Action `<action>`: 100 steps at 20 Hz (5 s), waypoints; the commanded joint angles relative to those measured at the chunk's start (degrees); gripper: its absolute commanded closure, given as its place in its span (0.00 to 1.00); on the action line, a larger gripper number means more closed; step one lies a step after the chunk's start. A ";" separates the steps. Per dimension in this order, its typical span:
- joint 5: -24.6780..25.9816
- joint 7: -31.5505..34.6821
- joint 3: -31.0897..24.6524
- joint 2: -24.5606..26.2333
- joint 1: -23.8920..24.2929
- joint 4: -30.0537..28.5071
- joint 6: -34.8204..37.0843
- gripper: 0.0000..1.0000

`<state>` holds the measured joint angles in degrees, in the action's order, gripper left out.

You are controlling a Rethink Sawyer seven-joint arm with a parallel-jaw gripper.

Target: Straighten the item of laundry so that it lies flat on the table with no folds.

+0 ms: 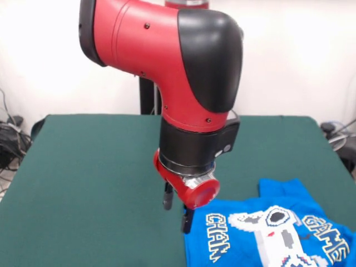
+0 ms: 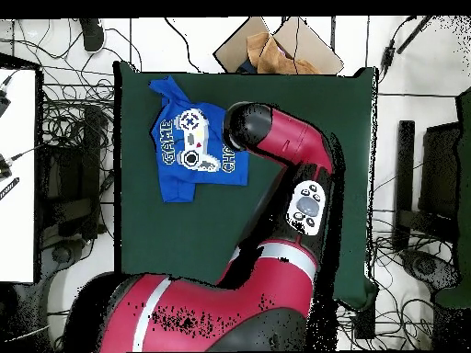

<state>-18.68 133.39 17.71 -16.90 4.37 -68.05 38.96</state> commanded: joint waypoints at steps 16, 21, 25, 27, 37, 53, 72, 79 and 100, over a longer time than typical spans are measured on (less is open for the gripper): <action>-3.98 8.43 -10.72 2.85 0.19 -12.41 -3.45 0.00; -4.59 9.82 -12.26 5.94 0.46 -12.69 -9.11 0.00; -4.40 8.89 -13.10 6.80 1.23 -12.95 -9.73 0.00; -4.38 8.76 -13.66 7.22 1.48 -13.32 -10.68 0.00; -3.40 9.37 -10.91 12.64 0.62 -7.69 -9.68 1.00; 0.82 7.58 -4.40 13.90 2.93 -5.09 -7.60 1.00; 17.98 -5.87 -7.89 4.04 17.43 -18.29 -15.11 1.00; 22.22 -3.36 -10.02 0.05 19.10 -23.19 -15.27 1.00; 23.83 1.59 -8.68 -2.27 20.87 -18.53 -13.11 0.00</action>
<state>4.71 133.36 11.77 -21.12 24.71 -91.21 24.45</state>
